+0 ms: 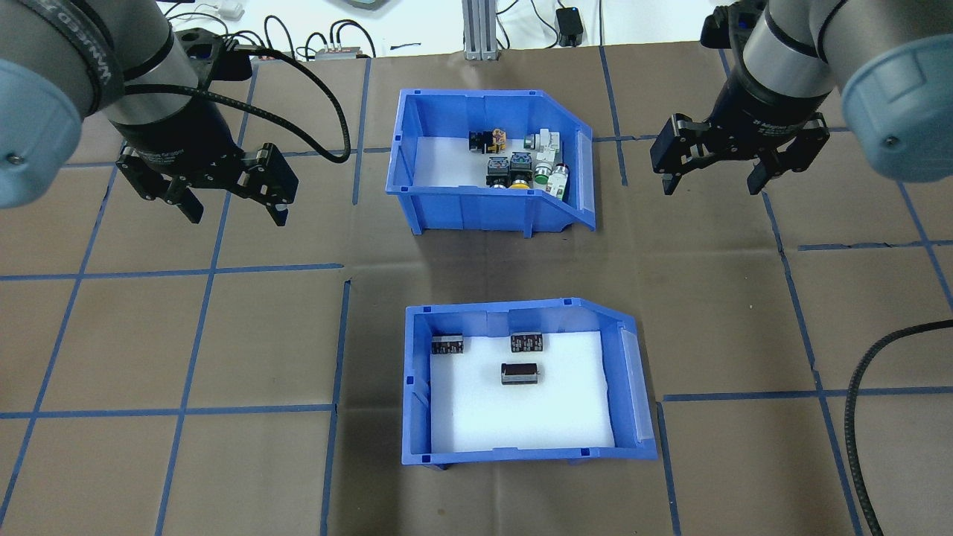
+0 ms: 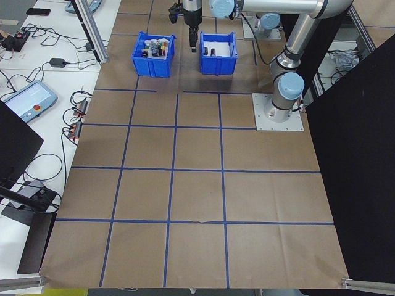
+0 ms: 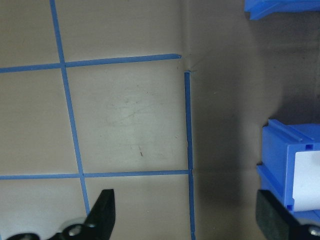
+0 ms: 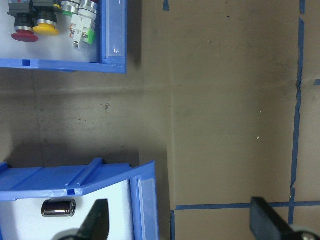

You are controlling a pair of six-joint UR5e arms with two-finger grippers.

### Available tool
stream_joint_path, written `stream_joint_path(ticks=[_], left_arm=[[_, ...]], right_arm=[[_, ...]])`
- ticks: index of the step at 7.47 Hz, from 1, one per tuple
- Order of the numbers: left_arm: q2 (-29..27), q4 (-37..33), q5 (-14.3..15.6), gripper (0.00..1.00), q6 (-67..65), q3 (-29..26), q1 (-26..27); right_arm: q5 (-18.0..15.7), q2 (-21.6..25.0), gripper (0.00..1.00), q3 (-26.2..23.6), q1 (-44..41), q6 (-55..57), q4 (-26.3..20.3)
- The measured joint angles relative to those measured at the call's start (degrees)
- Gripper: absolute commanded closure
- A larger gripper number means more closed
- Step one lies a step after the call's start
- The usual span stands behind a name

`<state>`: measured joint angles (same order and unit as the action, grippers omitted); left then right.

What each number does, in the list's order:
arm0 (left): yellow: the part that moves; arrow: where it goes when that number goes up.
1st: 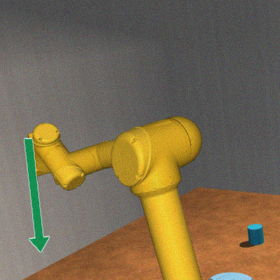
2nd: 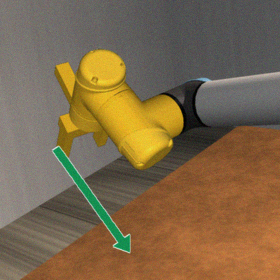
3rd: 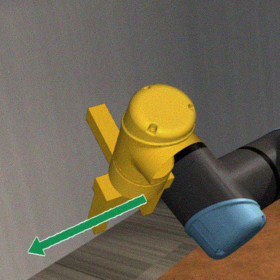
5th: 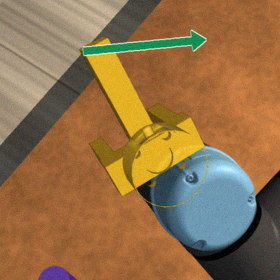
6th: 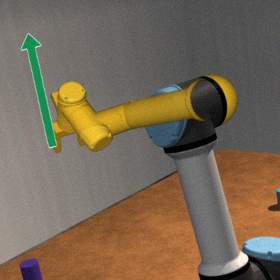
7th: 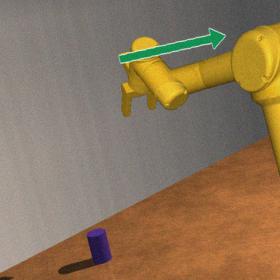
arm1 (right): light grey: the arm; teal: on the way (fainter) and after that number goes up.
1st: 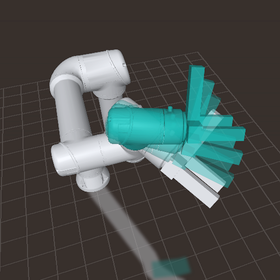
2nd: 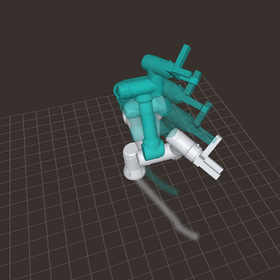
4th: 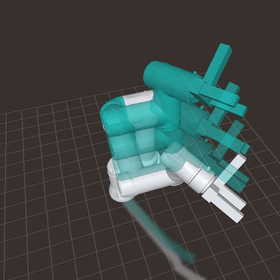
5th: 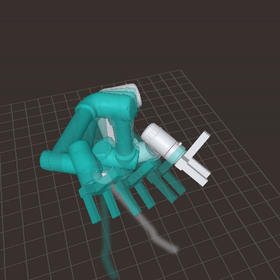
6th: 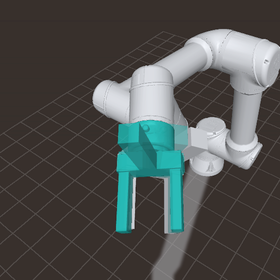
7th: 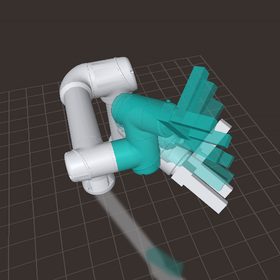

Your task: Place battery box in front

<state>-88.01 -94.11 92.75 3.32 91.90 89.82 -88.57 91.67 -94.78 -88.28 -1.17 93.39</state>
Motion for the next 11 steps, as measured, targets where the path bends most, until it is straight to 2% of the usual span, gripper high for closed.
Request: stream_joint_path(ticks=[2,3,8,9,11], left_arm=[[-0.05,0.25,-0.02,0.0,-0.28,0.01,0.0],[-0.09,0.35,0.0,0.0,-0.34,-0.02,0.0],[-0.23,0.41,-0.1,0.0,-1.42,-0.04,0.08],[-0.12,0.4,-0.13,0.0,-3.44,0.05,0.13],[0.7,-0.22,-0.45,0.0,-15.83,0.49,0.28]], right_arm=[[-0.08,-0.8,0.0,0.99,-0.11,-6.04,0.38],[-0.12,-2.61,0.0,3.04,-0.16,-8.62,0.0],[0.36,-16.01,0.0,18.32,-4.57,-24.39,-0.45],[0.27,-18.53,0.0,21.41,-6.62,-28.51,-0.51],[-0.01,-22.66,0.0,26.4,-10.77,-38.31,-0.54]])
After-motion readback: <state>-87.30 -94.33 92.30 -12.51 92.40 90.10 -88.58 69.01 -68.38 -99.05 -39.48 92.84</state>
